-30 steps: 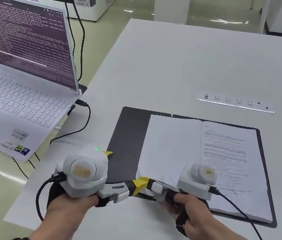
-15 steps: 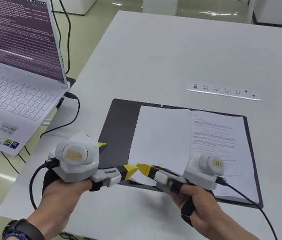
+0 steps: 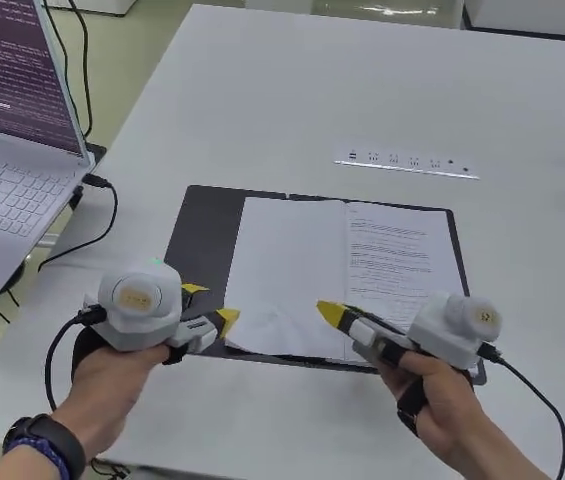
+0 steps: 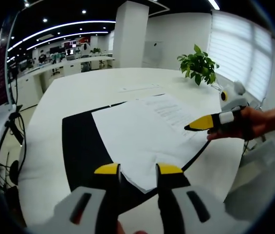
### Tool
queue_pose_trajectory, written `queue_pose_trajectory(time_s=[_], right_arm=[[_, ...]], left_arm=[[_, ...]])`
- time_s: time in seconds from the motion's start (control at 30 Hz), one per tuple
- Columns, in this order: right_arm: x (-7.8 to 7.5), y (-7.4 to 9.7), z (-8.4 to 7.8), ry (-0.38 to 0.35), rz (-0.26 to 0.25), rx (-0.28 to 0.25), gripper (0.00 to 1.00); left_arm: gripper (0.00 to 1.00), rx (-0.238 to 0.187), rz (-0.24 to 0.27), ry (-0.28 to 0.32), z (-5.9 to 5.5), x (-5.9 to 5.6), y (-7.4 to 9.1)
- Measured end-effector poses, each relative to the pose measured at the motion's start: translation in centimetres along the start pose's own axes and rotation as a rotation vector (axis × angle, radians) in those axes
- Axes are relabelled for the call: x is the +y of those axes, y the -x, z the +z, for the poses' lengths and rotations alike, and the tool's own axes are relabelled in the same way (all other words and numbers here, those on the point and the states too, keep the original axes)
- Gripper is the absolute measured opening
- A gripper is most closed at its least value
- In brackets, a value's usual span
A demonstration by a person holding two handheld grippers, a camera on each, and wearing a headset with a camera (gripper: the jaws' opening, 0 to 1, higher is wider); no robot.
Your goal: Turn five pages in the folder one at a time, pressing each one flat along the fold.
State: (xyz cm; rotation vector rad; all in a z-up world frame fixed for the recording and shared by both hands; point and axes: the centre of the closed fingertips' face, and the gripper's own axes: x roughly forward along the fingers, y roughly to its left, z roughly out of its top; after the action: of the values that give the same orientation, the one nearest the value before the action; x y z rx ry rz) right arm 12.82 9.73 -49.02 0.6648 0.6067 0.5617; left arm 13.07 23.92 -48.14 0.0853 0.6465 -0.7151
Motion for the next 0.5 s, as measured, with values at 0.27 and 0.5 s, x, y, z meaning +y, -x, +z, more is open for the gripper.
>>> queue_pose_trajectory(time_s=[0.27,0.5], right_arm=[[-0.5,0.5,0.9,-0.009,-0.015,-0.027,0.25],[-0.7,0.8,0.8,-0.016,-0.017,-0.020,0.24]], left_arm=[[0.11,0.050,-0.008,0.007,-1.6,0.0,-2.0],[0.04,0.091,-0.006,0.008,-3.1,-0.1,-3.2]])
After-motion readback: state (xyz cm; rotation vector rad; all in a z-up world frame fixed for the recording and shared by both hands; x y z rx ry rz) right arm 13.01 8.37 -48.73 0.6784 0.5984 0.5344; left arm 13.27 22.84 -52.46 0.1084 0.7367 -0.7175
